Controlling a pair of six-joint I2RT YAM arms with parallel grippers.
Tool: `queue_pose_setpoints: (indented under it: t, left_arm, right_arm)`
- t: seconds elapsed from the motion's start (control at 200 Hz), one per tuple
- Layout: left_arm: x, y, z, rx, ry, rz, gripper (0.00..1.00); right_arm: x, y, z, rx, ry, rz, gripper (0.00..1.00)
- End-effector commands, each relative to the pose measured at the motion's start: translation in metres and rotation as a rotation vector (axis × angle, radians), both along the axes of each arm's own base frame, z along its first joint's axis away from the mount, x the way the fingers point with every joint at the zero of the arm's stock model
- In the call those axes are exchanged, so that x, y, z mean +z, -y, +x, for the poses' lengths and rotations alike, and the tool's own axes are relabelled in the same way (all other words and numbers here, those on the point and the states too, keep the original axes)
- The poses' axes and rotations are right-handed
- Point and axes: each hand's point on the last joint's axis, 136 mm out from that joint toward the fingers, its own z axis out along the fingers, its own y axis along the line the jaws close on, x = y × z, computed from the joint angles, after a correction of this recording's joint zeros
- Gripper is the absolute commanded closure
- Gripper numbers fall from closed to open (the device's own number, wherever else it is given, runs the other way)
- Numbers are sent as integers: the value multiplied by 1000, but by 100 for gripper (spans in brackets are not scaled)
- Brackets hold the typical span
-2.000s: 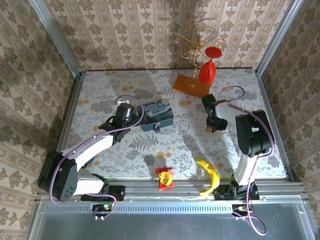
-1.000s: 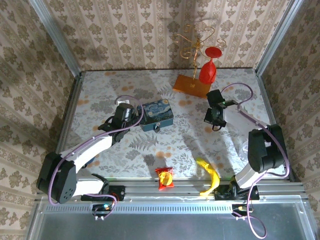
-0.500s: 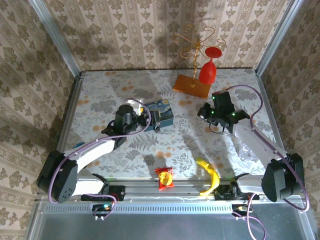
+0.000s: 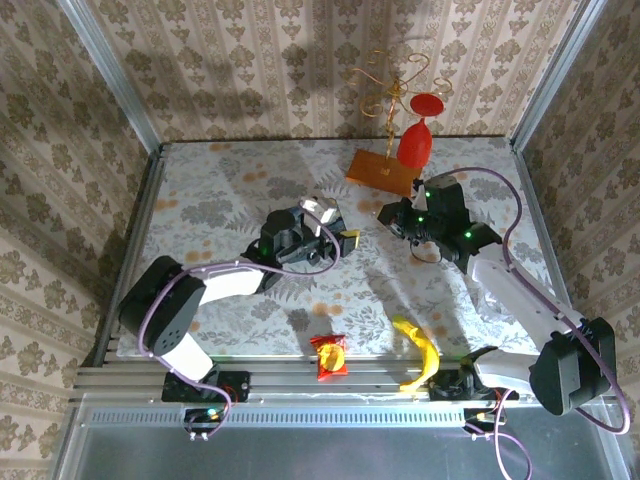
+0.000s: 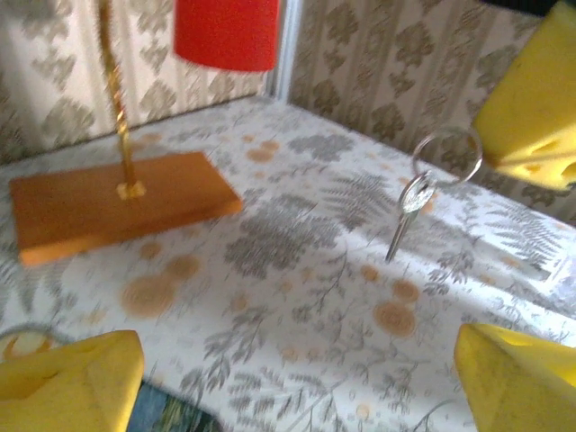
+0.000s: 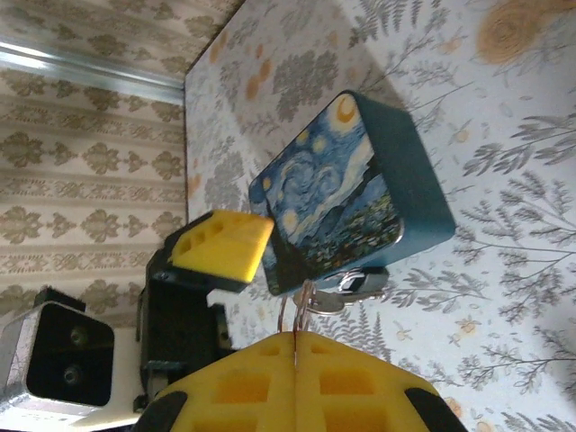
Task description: Unlock a padlock with a key
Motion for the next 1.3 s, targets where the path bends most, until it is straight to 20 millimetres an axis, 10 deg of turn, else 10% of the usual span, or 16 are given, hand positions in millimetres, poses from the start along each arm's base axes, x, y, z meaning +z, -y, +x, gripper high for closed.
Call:
queue_pose_setpoints:
  t: [0.0, 0.56, 1.296]
  left_arm:
    - [40, 17, -10, -126, 164, -113, 14]
    - [32, 37, -3, -206, 176, -102, 26]
    - [36, 31, -1, -202, 178, -76, 94]
  right_arm:
    - [38, -12, -4, 38, 72, 79, 100]
    - [54, -25, -10, 63, 101, 120, 100]
    - [49, -31, -6, 77, 91, 122, 100]
